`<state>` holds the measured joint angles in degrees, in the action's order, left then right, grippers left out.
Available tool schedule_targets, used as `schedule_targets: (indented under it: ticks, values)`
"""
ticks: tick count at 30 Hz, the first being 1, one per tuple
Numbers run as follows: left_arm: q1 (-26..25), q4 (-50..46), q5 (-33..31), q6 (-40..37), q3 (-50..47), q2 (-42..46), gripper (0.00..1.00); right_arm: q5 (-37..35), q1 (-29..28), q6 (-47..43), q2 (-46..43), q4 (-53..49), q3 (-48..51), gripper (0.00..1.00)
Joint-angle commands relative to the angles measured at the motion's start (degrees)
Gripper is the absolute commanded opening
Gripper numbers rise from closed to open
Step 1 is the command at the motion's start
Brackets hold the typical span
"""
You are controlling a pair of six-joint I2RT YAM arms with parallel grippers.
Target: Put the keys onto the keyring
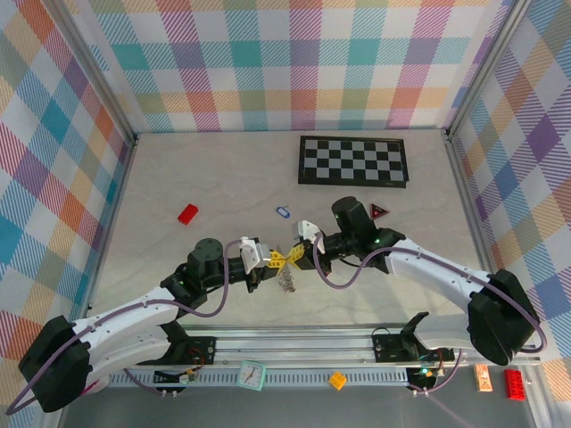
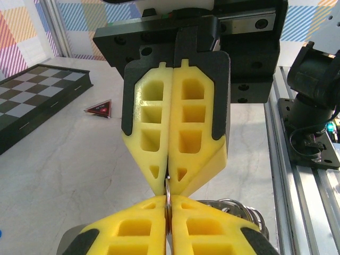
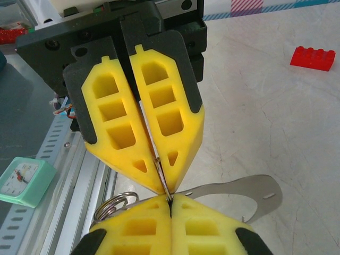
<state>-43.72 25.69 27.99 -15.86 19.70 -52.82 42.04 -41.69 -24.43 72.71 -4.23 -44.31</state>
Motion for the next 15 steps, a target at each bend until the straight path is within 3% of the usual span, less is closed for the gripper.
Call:
schedule_targets:
  ticks: [1,6,9,10,13,15]
  values:
    - [0.33,2.80,0.27,-0.23,0.58,-0.34,0.05,4.29,-0.84,-0.35,0.34,0.54,-2.15,0.00]
    - [0.33,2.27,-0.20,-0.66,0.68,0.31,0.00,1.48,-0.71,0.26,-0.77,0.67,-1.21,0.01]
    - [0.39,0.66,-0.68,-0.93,1.19,1.40,0.00,-1.09,0.93,3.68,-3.54,3.48,1.64,0.11]
    - [0.47,0.01,-1.14,-0.93,1.38,1.87,0.00,-2.58,1.83,5.71,-5.20,4.96,3.03,0.18]
    - [0.32,-2.99,-2.27,-1.39,2.32,3.11,0.00,-11.19,4.27,12.03,-10.09,7.10,6.37,0.24]
    - [0.37,-5.24,-2.99,-1.79,3.11,3.58,0.00,-21.88,5.03,17.43,-13.27,6.54,8.18,0.33]
